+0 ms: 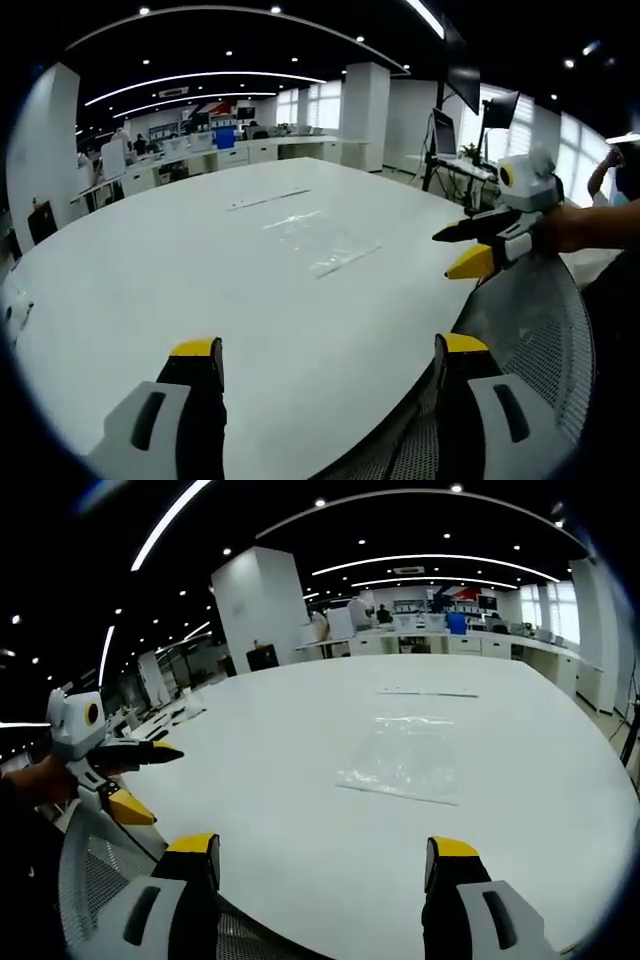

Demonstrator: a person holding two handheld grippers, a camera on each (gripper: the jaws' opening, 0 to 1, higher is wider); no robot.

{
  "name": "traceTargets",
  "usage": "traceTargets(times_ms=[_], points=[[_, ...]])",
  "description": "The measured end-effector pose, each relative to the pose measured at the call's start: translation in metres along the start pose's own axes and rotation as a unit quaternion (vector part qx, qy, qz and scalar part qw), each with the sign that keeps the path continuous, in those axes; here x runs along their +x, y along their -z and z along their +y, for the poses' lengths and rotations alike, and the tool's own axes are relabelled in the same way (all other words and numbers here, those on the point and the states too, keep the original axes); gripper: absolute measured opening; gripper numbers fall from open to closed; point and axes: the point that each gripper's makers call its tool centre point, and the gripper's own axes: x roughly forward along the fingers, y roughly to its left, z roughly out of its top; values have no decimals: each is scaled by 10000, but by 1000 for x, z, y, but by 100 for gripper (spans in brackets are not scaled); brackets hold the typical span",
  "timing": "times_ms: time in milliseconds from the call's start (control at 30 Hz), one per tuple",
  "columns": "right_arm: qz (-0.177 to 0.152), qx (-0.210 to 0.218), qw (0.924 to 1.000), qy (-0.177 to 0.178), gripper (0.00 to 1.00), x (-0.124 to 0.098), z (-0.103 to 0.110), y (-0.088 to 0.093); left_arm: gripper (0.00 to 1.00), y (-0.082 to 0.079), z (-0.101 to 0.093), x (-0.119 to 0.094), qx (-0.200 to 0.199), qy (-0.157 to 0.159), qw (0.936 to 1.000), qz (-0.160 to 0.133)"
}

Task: Open the resealable bag by pulling the two sides of the seal apart until the entire bag opening is separated and visibly accessible.

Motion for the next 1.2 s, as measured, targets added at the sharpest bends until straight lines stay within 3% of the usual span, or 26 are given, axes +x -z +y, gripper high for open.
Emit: traceTargets(times_ms=[1200], points=[[17,142,9999,13,82,2,-2,1,85,0,-1,6,122,110,9998,108]])
